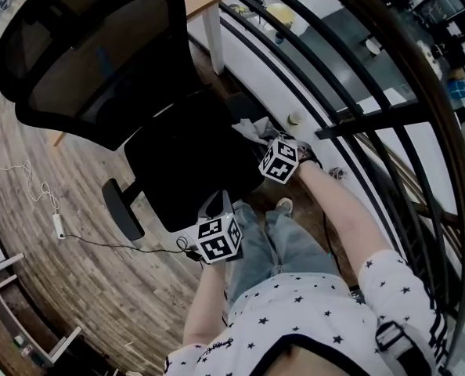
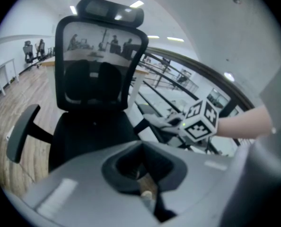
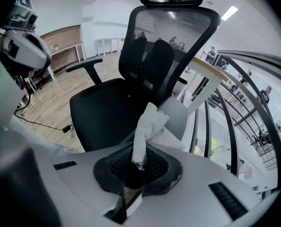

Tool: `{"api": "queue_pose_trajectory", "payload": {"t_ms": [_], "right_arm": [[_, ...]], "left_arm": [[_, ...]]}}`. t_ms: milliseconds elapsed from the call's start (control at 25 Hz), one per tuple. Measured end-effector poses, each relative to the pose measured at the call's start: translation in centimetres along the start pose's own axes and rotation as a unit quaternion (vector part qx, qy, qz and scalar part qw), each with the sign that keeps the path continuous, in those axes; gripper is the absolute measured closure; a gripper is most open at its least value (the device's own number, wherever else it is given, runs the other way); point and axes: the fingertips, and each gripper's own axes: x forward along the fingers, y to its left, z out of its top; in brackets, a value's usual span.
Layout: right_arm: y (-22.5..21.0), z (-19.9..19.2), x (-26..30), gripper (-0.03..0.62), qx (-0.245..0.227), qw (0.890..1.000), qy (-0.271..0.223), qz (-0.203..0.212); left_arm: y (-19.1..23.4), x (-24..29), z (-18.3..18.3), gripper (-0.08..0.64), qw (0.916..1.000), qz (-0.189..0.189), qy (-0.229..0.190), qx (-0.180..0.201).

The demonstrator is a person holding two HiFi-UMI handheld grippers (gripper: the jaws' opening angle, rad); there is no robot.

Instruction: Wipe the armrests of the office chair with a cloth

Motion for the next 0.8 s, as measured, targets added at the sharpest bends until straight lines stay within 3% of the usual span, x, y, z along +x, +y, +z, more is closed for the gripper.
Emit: {"api": "queue_pose_trajectory", "payload": {"t_ms": [800], "right_arm": [[4.3, -2.5, -2.0, 0.563, -0.029, 0.999, 0.003, 0.021]], "left_arm": [[-3.3, -1.8, -2.7, 0.554, 0.9999, 0.005, -0.012, -0.004]]}}
